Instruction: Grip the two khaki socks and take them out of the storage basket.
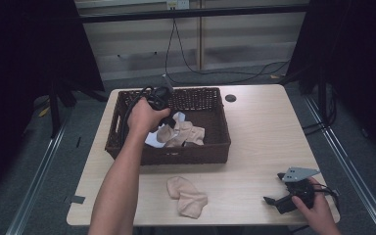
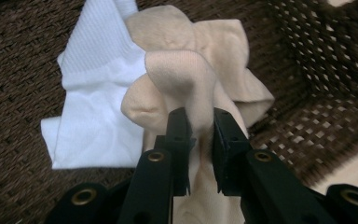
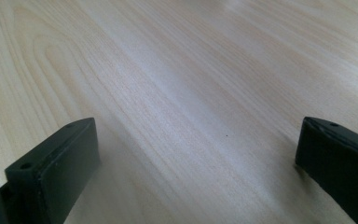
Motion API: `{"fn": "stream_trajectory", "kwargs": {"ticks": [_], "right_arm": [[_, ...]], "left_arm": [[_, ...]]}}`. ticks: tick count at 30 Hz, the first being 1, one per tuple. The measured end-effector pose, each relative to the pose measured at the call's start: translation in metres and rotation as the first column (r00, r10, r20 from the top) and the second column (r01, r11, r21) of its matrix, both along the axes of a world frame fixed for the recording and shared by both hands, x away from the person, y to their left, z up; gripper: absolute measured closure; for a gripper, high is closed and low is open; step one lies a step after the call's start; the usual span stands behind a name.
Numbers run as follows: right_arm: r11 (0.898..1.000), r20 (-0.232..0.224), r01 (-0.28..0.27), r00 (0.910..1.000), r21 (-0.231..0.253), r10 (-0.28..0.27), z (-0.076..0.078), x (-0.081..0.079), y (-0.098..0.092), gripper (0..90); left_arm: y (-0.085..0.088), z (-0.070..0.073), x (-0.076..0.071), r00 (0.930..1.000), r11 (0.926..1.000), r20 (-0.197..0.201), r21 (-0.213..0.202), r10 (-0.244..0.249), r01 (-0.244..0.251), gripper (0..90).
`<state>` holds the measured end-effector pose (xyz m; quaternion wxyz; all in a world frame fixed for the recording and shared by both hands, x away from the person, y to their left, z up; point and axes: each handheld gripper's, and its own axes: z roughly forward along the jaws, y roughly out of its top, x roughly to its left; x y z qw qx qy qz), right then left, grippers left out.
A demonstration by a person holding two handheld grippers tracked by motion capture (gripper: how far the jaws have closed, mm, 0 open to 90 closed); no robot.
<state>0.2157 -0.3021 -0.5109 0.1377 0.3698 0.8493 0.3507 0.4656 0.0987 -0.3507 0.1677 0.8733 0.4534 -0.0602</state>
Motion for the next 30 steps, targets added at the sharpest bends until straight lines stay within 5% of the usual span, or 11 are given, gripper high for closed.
{"fn": "stream_trajectory", "kwargs": {"ticks": [9, 30], "right_arm": [[1.000, 0.000, 0.002, 1.0000, -0.003, -0.002, 0.000, 0.000, 0.000, 0.0], [1.000, 0.000, 0.001, 1.0000, -0.003, -0.001, 0.000, 0.000, 0.000, 0.0]], "left_arm": [[-0.004, 0.032, -0.016, 0.9963, 0.9958, 0.020, -0.035, -0.084, 0.084, 78.1], [0.000, 0.075, -0.045, 0.9832, 0.9820, 0.075, -0.077, -0.167, 0.172, 78.1]]}}
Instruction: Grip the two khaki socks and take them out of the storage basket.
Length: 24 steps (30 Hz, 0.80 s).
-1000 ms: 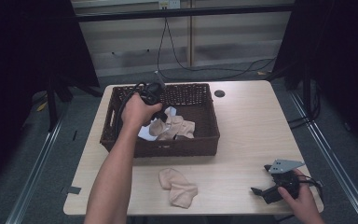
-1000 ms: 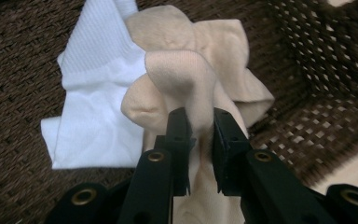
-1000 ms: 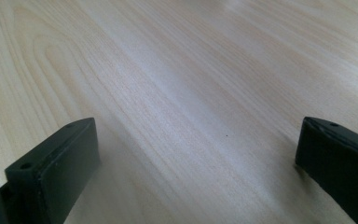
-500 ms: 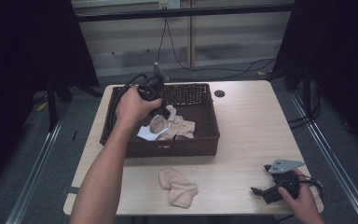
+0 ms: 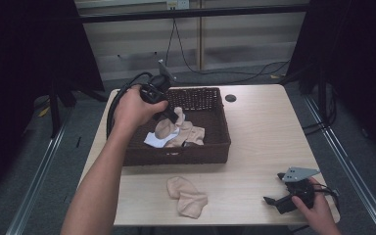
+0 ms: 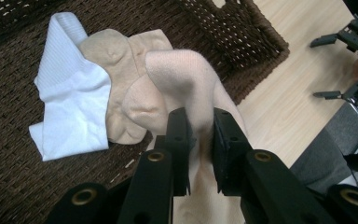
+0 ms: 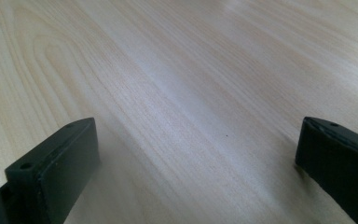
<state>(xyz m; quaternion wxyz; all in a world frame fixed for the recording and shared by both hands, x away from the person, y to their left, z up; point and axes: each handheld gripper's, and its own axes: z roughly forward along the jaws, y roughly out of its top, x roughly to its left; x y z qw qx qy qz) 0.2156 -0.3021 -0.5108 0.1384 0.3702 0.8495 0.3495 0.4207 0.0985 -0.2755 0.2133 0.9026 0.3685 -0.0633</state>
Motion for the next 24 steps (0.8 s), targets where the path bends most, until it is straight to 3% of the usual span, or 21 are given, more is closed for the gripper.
{"fn": "stream_trajectory", "kwargs": {"ticks": [12, 24], "right_arm": [[1.000, 0.001, -0.001, 1.0000, 0.004, 0.001, 0.000, 0.000, 0.000, 0.0], [1.000, 0.001, -0.001, 1.0000, 0.003, 0.001, 0.000, 0.000, 0.000, 0.0]], "left_arm": [[0.005, 0.019, -0.021, 0.9987, 0.9983, 0.018, -0.031, -0.048, 0.049, 78.1], [-0.001, 0.016, -0.043, 0.9920, 0.9925, 0.042, -0.022, -0.119, 0.120, 78.1]]}}
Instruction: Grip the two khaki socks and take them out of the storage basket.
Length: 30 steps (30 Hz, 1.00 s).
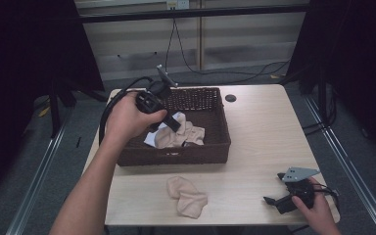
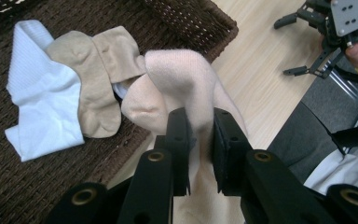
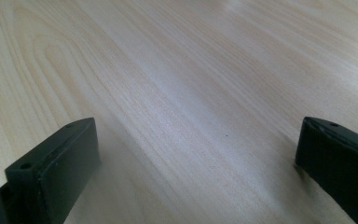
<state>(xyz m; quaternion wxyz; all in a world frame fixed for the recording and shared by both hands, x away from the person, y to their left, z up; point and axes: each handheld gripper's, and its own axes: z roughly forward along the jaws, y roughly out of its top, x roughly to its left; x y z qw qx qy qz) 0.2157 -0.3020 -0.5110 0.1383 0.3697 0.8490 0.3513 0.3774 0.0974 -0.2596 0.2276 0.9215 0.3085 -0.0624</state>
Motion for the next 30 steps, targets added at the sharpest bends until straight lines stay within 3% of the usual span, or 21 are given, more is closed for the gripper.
{"fn": "stream_trajectory", "kwargs": {"ticks": [13, 30], "right_arm": [[1.000, -0.005, 0.004, 1.0000, -0.001, -0.004, 0.000, 0.000, 0.000, 0.0], [1.000, -0.005, 0.001, 1.0000, -0.001, -0.001, 0.000, 0.000, 0.000, 0.0]], "left_arm": [[-0.009, -0.016, -0.020, 0.9988, 0.9988, 0.013, 0.010, -0.048, 0.048, 78.0], [-0.023, -0.064, -0.040, 0.9950, 0.9955, 0.039, 0.025, -0.092, 0.091, 77.1]]}}
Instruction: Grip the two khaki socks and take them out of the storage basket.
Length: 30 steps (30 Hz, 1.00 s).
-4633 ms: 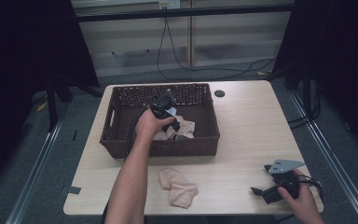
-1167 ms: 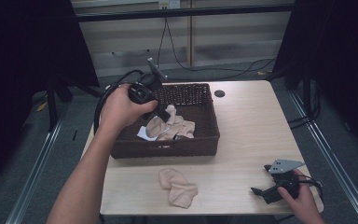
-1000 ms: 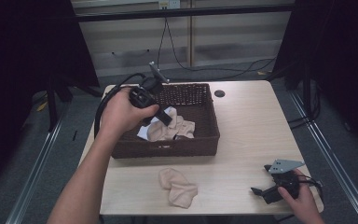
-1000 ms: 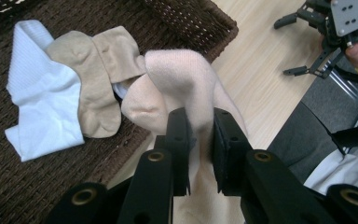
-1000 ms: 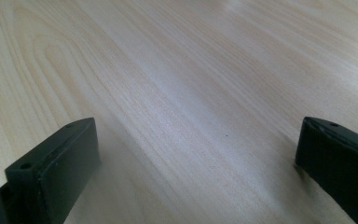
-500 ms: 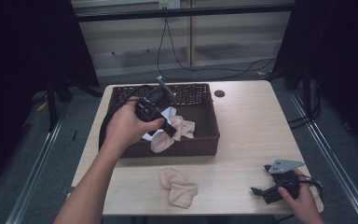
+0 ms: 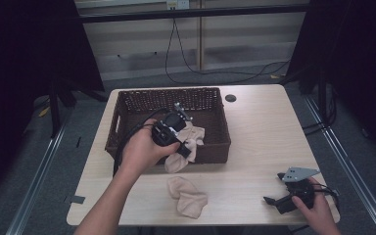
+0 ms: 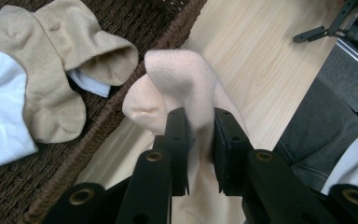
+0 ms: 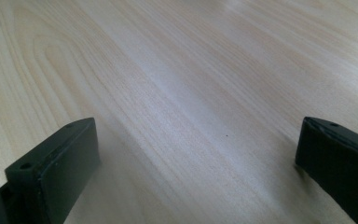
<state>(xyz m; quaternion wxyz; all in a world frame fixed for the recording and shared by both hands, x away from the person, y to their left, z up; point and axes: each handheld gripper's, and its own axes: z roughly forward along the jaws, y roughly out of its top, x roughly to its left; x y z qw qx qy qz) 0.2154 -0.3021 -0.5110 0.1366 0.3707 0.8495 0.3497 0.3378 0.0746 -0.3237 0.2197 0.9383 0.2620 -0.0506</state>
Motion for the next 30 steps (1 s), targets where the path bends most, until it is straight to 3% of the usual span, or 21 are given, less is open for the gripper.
{"fn": "stream_trajectory", "kwargs": {"ticks": [6, 8, 16, 23, 26, 29, 30], "right_arm": [[1.000, 0.000, 0.000, 1.0000, 0.000, 0.000, 0.000, 0.000, 0.000, 0.0], [1.000, 0.002, -0.002, 1.0000, -0.001, 0.002, 0.000, 0.000, 0.000, 0.0], [1.000, 0.001, -0.001, 1.0000, 0.000, 0.001, 0.000, 0.000, 0.000, 0.0], [1.000, 0.000, 0.000, 1.0000, 0.000, 0.000, 0.000, 0.000, 0.000, 0.0], [1.000, 0.001, -0.001, 1.0000, 0.000, 0.001, 0.000, 0.000, 0.000, 0.0], [1.000, 0.000, 0.000, 1.0000, 0.000, 0.000, 0.000, 0.000, 0.000, 0.0], [1.000, 0.001, -0.001, 1.0000, 0.000, 0.001, 0.000, 0.000, 0.000, 0.0]], "left_arm": [[-0.002, -0.015, -0.007, 1.0000, 0.9997, -0.001, -0.026, 0.000, 0.000, 77.0], [-0.003, -0.020, -0.008, 1.0000, 0.9999, 0.004, -0.010, 0.004, -0.004, 77.0], [-0.002, -0.040, -0.011, 0.9999, 0.9998, -0.014, -0.020, -0.001, 0.001, 77.0], [-0.004, -0.054, -0.014, 1.0000, 0.9999, -0.006, -0.014, -0.001, 0.001, 74.5], [-0.005, -0.059, -0.015, 0.9998, 0.9999, -0.019, -0.015, -0.007, 0.007, 58.4], [-0.005, -0.062, -0.016, 1.0000, 0.9995, -0.001, -0.030, -0.001, 0.001, 36.3], [-0.004, -0.062, -0.017, 0.9998, 0.9996, 0.017, -0.027, -0.004, 0.005, 33.1]]}}
